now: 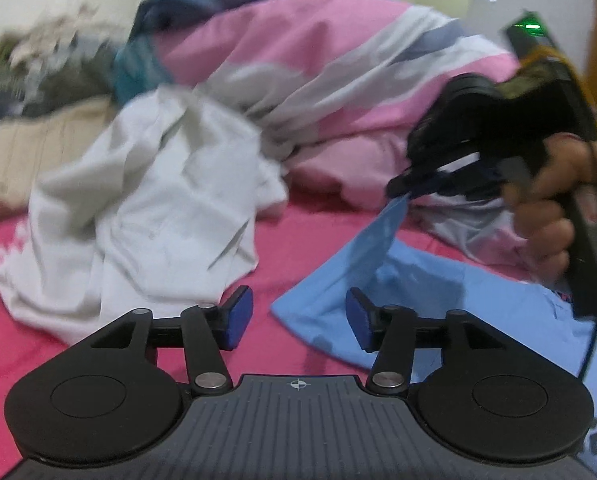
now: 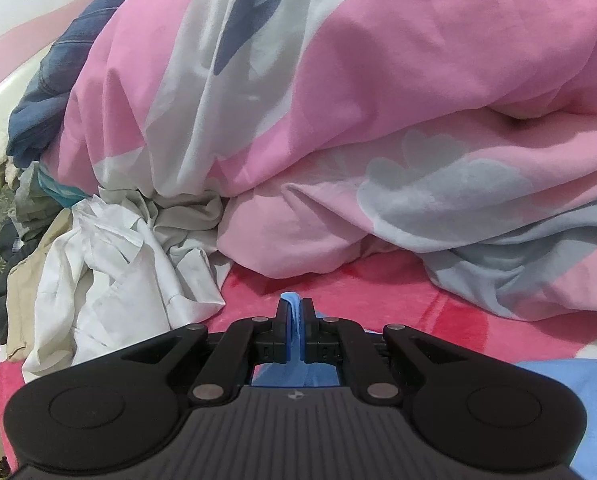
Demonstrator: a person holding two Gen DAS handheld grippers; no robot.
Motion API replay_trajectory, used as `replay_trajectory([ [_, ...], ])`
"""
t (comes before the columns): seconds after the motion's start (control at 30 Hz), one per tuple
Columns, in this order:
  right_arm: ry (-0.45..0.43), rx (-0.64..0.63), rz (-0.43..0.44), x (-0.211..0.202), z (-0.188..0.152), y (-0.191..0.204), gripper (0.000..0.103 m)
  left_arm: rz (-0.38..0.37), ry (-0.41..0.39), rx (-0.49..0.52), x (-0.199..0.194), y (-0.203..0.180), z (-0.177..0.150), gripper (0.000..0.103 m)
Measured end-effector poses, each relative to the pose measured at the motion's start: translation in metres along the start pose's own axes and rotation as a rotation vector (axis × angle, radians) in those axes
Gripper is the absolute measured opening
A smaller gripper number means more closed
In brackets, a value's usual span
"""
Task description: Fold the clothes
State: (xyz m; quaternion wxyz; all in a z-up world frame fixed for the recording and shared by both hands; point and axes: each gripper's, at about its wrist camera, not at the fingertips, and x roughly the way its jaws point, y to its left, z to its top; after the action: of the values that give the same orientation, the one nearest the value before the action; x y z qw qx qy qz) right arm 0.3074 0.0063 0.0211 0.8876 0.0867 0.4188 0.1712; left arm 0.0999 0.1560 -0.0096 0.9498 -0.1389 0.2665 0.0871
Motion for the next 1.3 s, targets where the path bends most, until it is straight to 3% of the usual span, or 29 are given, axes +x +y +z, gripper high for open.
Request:
replay_trajectory([
  [0.17,0.003,-0.002,0.009,0.0,-0.002,0.002,0.003,-0.025,0.075,-0.072,0.018,0.012,-0.003,0.049],
  [0.3,0.003,0.003,0.014,0.0,-0.003,0.002,0.003,-0.002,0.086,-0.071,0.026,0.013,-0.005,0.02],
  [0.4,-0.005,0.007,0.021,-0.001,-0.003,0.0,0.003,-0.026,0.088,-0.058,0.025,0.01,-0.005,0.005],
  [0.47,-0.012,0.01,0.026,-0.002,-0.003,-0.001,0.003,-0.049,0.068,-0.039,0.021,0.007,-0.005,0.001],
  [0.77,-0.096,0.071,0.108,-0.051,-0.007,-0.031,0.003,-0.239,-0.136,0.175,-0.032,-0.045,-0.014,0.0],
  [0.9,-0.163,0.11,0.125,-0.098,-0.028,-0.063,0.003,-0.326,-0.126,0.269,-0.043,-0.064,-0.023,0.0],
  [1.07,-0.22,0.194,0.121,-0.139,-0.077,-0.112,0.003,-0.422,-0.142,0.36,-0.059,-0.084,-0.036,0.0],
  [1.2,-0.191,0.268,0.087,-0.14,-0.111,-0.148,0.005,-0.45,-0.103,0.441,-0.06,-0.1,-0.048,0.001],
  [1.3,-0.112,0.349,0.003,-0.126,-0.128,-0.177,0.007,-0.433,-0.059,0.478,-0.054,-0.106,-0.054,0.002],
])
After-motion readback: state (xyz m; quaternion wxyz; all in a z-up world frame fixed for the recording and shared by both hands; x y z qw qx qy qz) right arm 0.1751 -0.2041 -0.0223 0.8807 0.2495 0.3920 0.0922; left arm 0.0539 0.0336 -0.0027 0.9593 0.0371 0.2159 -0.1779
